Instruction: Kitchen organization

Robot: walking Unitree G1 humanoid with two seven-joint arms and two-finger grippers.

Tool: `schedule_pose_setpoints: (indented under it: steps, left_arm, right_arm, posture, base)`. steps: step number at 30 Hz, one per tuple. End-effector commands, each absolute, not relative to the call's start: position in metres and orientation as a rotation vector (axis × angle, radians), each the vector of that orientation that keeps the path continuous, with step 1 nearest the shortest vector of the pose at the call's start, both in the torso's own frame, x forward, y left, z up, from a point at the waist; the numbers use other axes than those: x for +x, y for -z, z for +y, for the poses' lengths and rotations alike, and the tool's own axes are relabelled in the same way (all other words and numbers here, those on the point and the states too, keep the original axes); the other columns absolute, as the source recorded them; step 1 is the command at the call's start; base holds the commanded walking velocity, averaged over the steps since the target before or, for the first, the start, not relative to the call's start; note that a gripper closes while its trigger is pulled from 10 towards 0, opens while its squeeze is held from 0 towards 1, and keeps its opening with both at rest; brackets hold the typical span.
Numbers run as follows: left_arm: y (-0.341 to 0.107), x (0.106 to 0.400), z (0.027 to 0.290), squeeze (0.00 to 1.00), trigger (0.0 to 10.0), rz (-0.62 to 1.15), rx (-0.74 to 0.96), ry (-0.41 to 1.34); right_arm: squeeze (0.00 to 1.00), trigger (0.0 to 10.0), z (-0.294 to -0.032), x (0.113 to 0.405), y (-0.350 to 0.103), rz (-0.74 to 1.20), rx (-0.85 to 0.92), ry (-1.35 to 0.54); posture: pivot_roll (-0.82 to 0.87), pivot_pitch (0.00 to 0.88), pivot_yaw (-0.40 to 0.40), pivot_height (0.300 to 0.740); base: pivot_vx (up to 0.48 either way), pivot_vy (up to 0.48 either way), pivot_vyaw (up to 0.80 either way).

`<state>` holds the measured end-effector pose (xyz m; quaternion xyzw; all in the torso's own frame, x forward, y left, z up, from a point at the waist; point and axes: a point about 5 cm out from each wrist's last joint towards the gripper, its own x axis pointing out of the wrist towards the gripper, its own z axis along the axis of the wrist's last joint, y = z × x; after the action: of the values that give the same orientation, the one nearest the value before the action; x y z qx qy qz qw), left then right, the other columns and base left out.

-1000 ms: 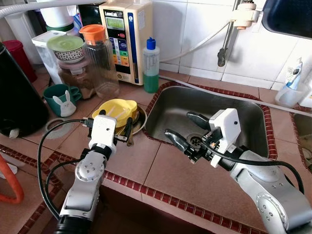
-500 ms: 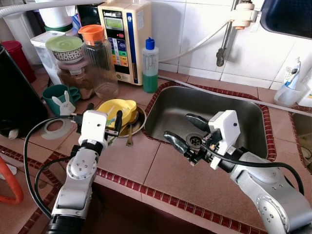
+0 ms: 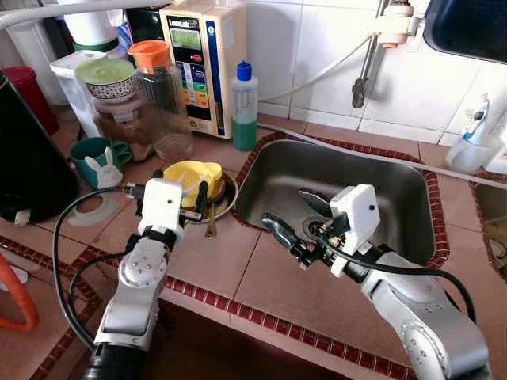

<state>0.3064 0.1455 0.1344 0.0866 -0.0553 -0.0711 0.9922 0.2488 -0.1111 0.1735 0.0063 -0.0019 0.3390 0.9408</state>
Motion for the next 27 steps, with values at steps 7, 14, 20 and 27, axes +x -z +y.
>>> schedule_pose_setpoints:
  steps: [7,14,20,27]
  left_arm:
    - [-0.132,0.308,0.144,0.00,10.0,-0.105,0.163,0.135]
    - [-0.126,0.305,0.150,0.00,10.0,-0.085,0.173,0.107]
    - [-0.124,0.302,0.153,0.00,10.0,-0.073,0.181,0.114]
    - [-0.115,0.298,0.158,0.00,2.2,-0.043,0.156,0.102]
  right_arm:
    - [0.00,10.0,-0.115,0.252,-0.176,-0.032,-0.002,-0.643]
    - [0.00,10.0,-0.114,0.249,-0.177,-0.023,-0.007,-0.690]
    - [0.00,10.0,-0.108,0.239,-0.178,0.010,0.000,-0.818]
    - [0.00,10.0,-0.109,0.238,-0.177,0.015,-0.007,-0.825]
  posture:
    - [0.08,0.000,0.036,0.740]
    - [0.08,0.000,0.027,0.740]
    - [0.08,0.000,0.029,0.740]
    - [0.08,0.000,0.031,0.740]
  base:
    - [0.000,0.000,0.00]
    - [0.000,0.000,0.00]
    - [0.000,0.000,0.00]
    - [0.000,0.000,0.00]
